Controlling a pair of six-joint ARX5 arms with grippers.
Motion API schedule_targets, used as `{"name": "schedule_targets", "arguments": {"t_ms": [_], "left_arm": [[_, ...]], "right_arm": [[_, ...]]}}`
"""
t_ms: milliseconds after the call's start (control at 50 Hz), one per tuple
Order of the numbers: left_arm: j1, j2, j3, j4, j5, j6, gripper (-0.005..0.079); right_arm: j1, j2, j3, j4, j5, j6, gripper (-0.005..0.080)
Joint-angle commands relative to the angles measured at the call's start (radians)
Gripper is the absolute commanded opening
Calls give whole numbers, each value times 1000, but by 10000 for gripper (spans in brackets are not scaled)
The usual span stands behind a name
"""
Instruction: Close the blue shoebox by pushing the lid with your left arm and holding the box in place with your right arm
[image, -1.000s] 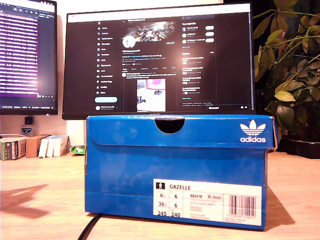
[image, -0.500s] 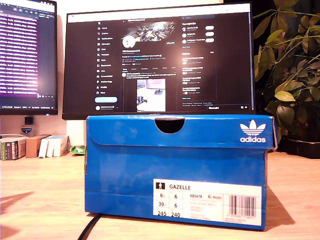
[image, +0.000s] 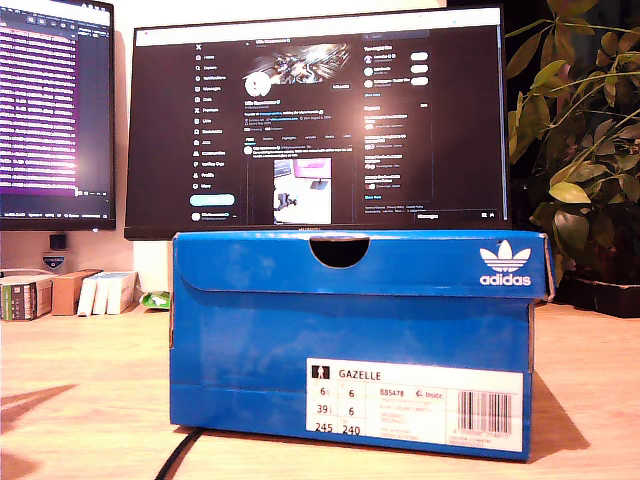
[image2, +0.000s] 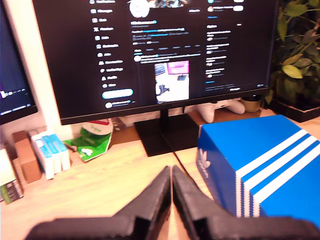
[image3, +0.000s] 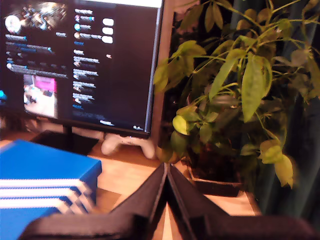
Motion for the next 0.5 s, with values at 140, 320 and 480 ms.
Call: {"name": "schedule_targets", "arguments": {"t_ms": [140,320,480], "left_arm": [[-2,-41,-125,65,-13,-45,-19],[-16,-76,-220,158,-66,-150,-19],[-42,-76,-267,198,-116,-123,-19]], "right_arm": [[-2,-6,-28,28,-5,95,-12],[-2,-6,-90,142,11,132,-12],[-2,-6,-211,277,21,153,-12]]}}
